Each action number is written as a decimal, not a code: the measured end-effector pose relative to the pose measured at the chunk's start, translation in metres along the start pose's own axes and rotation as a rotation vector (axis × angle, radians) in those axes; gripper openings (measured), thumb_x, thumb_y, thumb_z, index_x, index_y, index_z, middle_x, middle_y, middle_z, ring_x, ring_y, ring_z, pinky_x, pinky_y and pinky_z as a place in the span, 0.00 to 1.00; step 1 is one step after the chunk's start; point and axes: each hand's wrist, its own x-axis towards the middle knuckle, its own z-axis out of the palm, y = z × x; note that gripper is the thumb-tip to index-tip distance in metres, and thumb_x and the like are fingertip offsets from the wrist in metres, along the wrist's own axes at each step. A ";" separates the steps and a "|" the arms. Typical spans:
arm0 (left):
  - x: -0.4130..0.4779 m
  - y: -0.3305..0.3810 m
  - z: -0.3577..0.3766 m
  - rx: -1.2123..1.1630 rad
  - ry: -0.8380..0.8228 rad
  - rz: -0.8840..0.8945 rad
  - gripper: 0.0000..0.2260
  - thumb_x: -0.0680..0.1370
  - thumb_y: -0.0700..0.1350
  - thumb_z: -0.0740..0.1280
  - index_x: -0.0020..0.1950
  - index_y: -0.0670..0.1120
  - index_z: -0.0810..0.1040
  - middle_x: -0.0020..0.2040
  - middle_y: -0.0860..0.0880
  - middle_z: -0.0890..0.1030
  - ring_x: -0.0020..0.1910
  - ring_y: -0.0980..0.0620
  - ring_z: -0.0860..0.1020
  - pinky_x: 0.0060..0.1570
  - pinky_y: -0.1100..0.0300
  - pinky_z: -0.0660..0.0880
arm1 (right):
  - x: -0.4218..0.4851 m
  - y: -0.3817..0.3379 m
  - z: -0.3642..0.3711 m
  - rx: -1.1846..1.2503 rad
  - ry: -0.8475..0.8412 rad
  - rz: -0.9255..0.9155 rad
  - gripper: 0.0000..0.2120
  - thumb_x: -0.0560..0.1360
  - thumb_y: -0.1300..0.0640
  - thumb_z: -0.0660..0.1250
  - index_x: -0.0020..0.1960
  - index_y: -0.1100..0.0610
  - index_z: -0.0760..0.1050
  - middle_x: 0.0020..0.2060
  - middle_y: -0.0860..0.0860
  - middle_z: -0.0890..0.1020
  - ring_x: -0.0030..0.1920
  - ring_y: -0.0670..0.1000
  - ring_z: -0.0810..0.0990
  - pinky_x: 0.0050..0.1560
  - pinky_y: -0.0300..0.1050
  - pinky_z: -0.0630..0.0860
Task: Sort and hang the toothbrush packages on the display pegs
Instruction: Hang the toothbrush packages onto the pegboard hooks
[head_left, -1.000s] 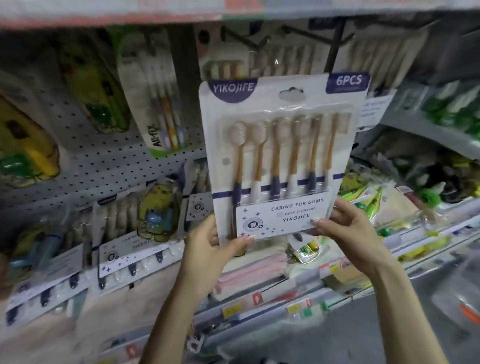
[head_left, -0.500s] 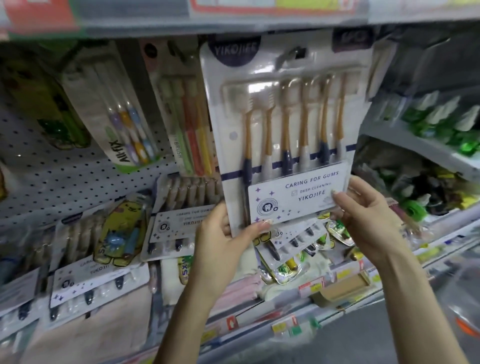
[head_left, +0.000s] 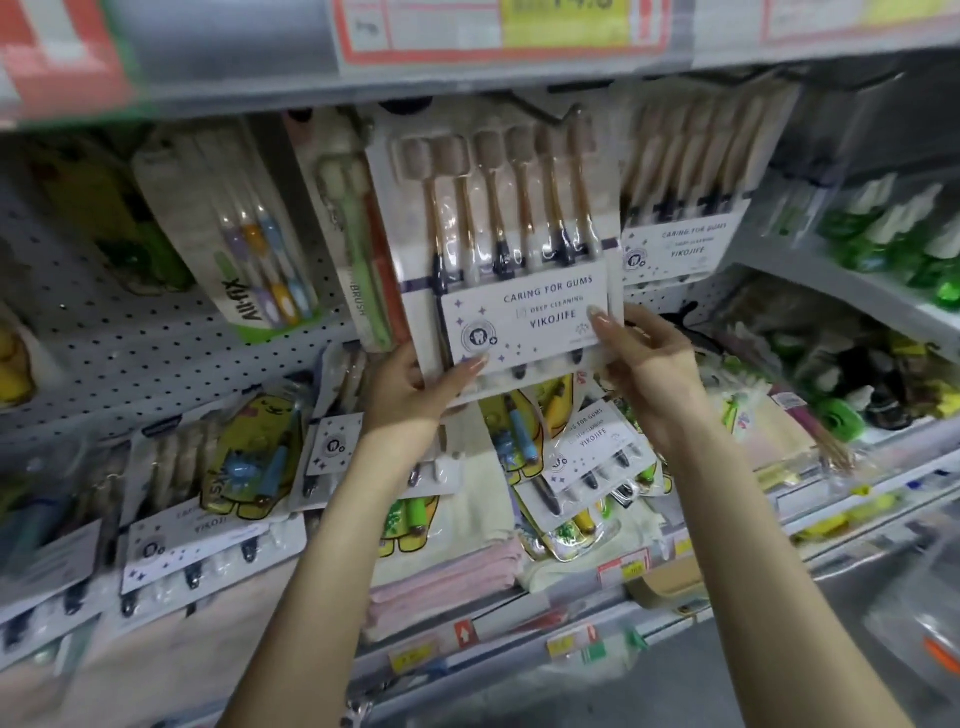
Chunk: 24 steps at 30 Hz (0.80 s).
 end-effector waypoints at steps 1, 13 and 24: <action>0.006 -0.002 -0.001 0.003 0.003 -0.018 0.10 0.72 0.40 0.73 0.50 0.51 0.79 0.47 0.55 0.83 0.46 0.58 0.83 0.45 0.59 0.81 | 0.003 0.000 0.003 0.014 -0.003 0.000 0.18 0.63 0.53 0.77 0.50 0.58 0.80 0.45 0.55 0.84 0.37 0.48 0.78 0.35 0.38 0.72; 0.005 -0.019 -0.002 -0.227 0.073 -0.204 0.04 0.77 0.38 0.68 0.45 0.47 0.76 0.41 0.50 0.83 0.38 0.52 0.81 0.43 0.58 0.81 | 0.010 0.022 0.009 0.012 0.025 0.098 0.26 0.73 0.51 0.71 0.66 0.61 0.71 0.61 0.60 0.78 0.57 0.57 0.81 0.50 0.45 0.81; -0.024 -0.040 -0.066 -0.407 0.285 -0.207 0.04 0.78 0.38 0.65 0.44 0.44 0.77 0.40 0.46 0.85 0.39 0.51 0.84 0.43 0.59 0.81 | -0.007 0.053 0.016 -0.053 -0.026 0.261 0.13 0.78 0.57 0.66 0.60 0.61 0.76 0.49 0.58 0.82 0.47 0.56 0.82 0.49 0.45 0.81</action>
